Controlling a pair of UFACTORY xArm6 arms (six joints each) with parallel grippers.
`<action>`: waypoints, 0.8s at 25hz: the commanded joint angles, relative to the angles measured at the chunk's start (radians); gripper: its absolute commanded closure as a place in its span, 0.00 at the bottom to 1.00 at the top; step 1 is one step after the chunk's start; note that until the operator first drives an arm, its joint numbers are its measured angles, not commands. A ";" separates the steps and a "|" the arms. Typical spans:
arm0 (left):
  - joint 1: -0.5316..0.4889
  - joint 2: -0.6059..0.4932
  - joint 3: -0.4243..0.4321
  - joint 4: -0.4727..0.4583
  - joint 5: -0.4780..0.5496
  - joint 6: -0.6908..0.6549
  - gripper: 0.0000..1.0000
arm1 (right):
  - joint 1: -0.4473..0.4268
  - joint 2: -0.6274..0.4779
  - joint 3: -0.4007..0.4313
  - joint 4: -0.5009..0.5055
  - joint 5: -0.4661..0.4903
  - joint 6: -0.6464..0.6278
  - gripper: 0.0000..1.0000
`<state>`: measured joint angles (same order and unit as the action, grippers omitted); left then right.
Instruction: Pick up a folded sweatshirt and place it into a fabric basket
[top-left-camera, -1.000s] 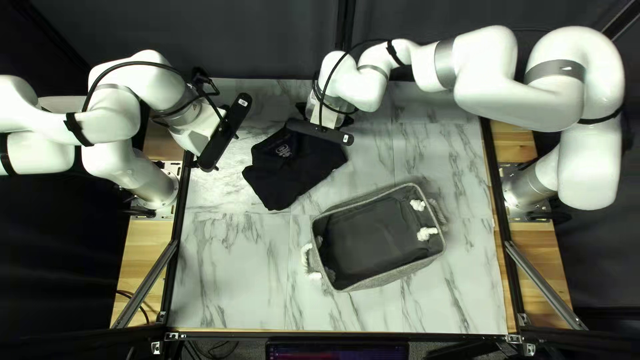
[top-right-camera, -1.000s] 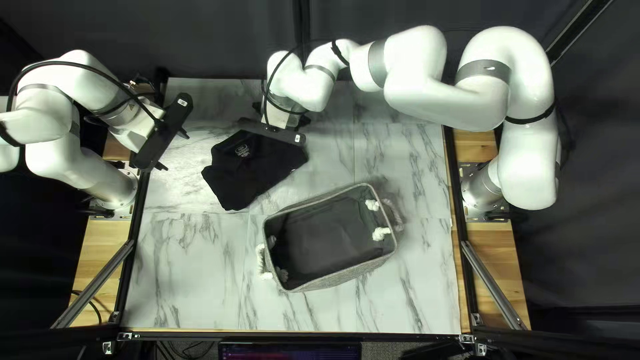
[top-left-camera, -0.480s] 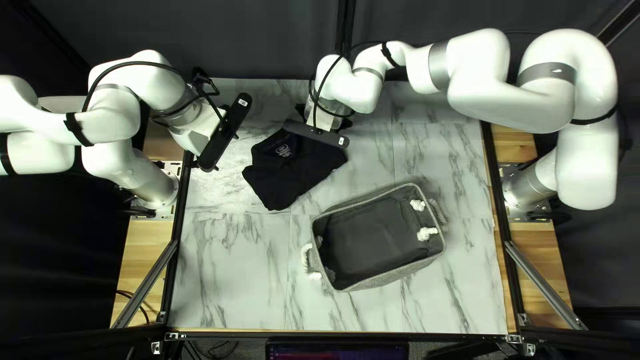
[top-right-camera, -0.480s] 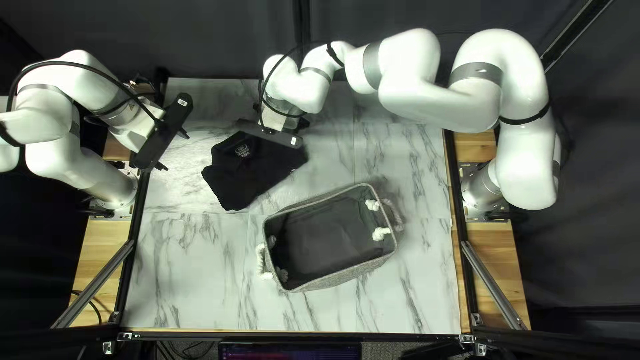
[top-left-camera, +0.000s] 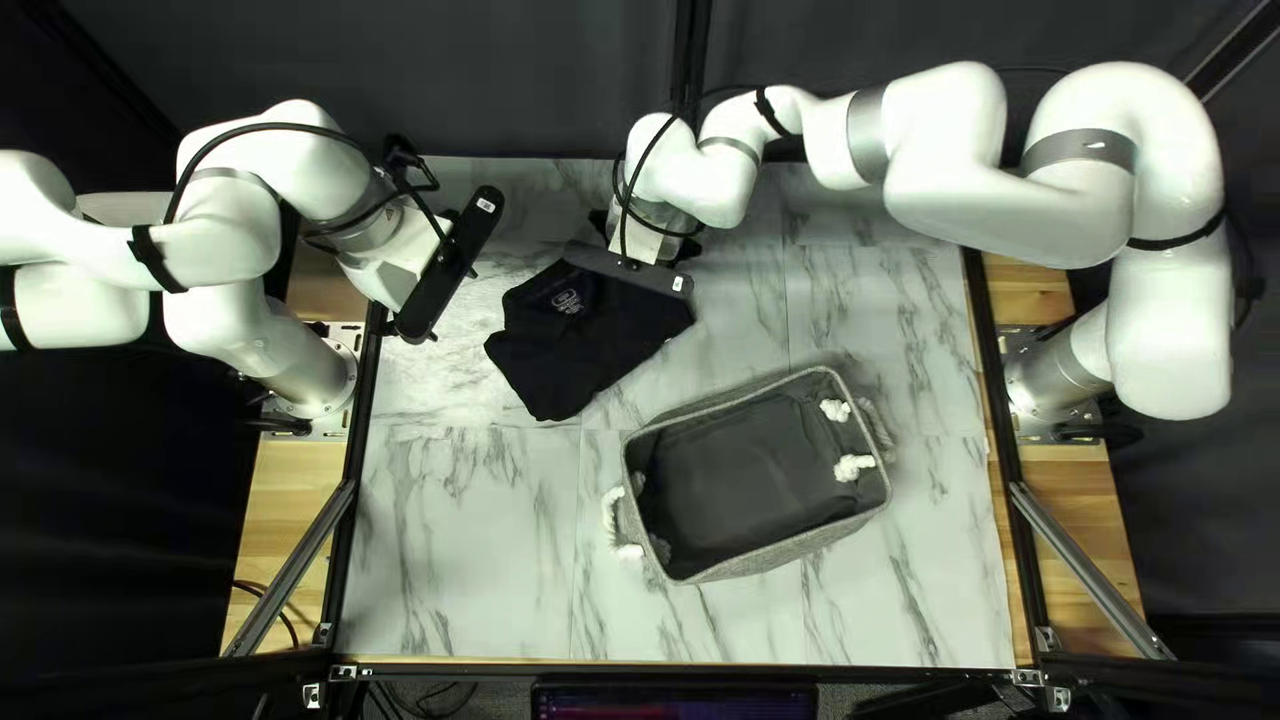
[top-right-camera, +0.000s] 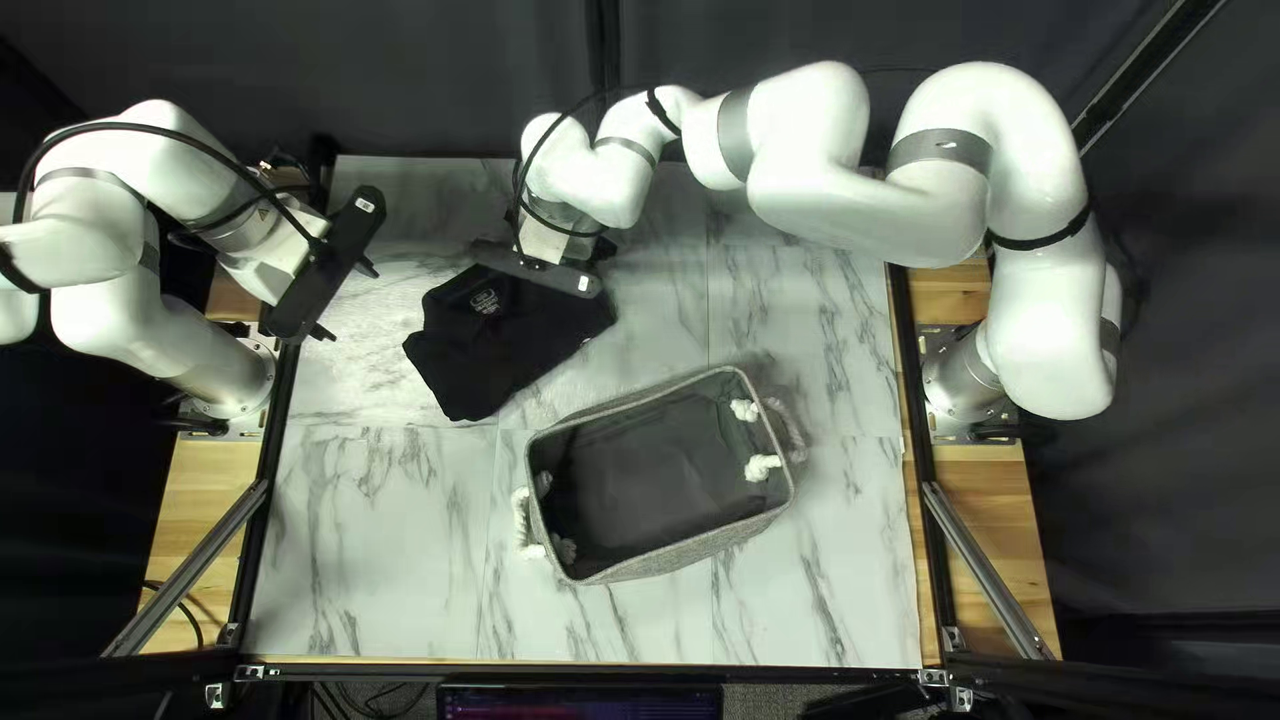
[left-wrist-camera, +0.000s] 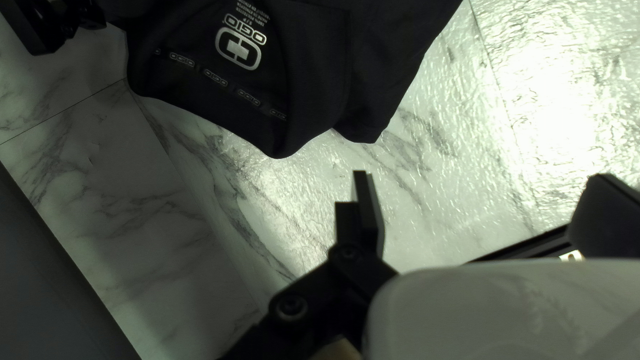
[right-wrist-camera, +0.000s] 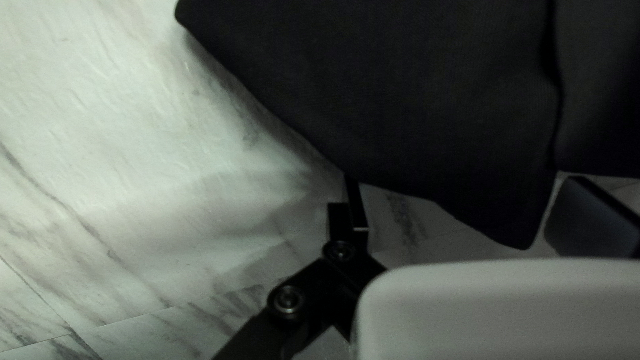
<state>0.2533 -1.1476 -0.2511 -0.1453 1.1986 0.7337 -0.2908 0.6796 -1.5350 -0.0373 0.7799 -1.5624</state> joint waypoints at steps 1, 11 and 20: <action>0.000 0.000 0.000 0.000 0.000 0.000 0.00 | 0.007 -0.011 0.008 -0.005 0.007 0.015 1.00; 0.000 0.000 0.000 0.000 0.000 0.000 0.00 | 0.043 -0.091 0.042 -0.051 0.042 0.068 1.00; 0.000 0.000 0.000 0.000 0.000 0.000 0.00 | 0.063 -0.128 0.102 -0.088 0.004 0.107 1.00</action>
<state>0.2533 -1.1476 -0.2511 -0.1453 1.1986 0.7337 -0.2307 0.5560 -1.4478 -0.1207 0.7987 -1.4592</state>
